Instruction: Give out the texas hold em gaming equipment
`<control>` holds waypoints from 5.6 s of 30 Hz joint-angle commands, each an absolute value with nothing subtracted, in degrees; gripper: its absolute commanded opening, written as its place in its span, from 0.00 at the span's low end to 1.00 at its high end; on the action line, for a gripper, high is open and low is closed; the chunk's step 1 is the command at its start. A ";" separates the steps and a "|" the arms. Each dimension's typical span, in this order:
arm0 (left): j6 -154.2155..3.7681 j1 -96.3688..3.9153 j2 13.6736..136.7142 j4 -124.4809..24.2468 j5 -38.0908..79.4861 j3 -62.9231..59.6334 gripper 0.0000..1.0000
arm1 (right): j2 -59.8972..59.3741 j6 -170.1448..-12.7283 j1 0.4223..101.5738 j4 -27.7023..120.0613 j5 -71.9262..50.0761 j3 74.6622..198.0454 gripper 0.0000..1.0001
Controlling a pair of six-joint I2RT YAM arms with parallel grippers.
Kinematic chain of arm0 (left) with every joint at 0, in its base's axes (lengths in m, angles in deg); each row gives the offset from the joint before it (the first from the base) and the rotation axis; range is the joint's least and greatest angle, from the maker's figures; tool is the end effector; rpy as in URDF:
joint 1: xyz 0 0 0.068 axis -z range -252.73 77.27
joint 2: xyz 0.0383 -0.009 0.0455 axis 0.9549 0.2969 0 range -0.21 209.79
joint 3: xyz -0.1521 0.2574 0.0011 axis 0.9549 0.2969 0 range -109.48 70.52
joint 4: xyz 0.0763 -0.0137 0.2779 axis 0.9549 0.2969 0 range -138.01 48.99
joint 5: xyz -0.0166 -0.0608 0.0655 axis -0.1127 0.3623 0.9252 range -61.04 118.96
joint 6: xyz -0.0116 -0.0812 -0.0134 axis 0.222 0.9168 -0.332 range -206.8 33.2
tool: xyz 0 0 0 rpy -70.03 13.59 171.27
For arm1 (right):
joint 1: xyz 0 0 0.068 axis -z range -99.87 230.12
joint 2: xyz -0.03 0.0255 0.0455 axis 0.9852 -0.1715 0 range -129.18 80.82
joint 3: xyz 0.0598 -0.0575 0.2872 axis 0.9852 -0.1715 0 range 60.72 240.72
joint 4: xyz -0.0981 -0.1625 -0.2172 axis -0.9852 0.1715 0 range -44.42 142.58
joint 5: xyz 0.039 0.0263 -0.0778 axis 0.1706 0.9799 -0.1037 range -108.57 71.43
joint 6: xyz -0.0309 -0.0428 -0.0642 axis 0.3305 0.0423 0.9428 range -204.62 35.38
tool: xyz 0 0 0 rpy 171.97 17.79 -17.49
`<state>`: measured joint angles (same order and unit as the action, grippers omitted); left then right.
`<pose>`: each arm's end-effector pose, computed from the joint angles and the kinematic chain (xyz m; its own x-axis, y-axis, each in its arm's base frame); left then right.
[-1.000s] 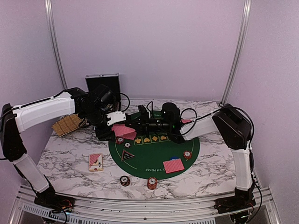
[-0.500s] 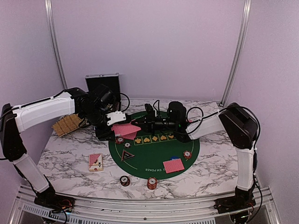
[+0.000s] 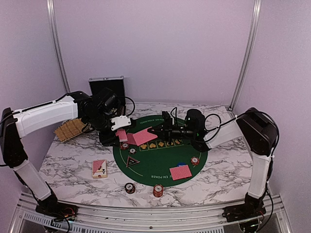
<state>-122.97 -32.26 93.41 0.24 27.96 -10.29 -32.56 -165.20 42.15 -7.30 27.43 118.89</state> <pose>0.2954 -0.2538 0.2734 -0.1508 0.9042 -0.3997 0.9219 0.2745 0.2733 0.3346 0.3274 0.1850 -0.9858 0.0999 -0.1347 -0.1311 0.0419 0.9905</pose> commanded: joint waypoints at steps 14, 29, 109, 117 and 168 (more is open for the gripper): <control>-122.65 -32.03 92.42 0.20 27.67 -9.89 0.00 | -11.32 -149.41 49.31 8.94 27.00 94.56 0.00; -122.75 -32.03 92.47 0.18 27.64 -9.81 0.00 | -9.59 -137.95 51.73 22.63 22.22 88.10 0.00; -121.52 -32.08 94.00 0.63 26.93 -11.57 0.00 | -47.18 -163.22 31.47 -2.93 28.34 140.64 0.88; -121.35 -32.04 94.07 0.68 26.94 -11.65 0.00 | -50.16 -164.91 30.35 -3.80 29.01 144.28 0.89; -121.52 -32.08 93.73 0.68 27.03 -12.01 0.00 | -48.74 -166.89 32.81 -4.02 22.83 139.38 0.66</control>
<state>-121.72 -32.26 94.59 0.69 27.51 -10.31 -50.90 -168.26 31.74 -4.94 23.78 140.53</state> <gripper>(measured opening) 0.642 0.694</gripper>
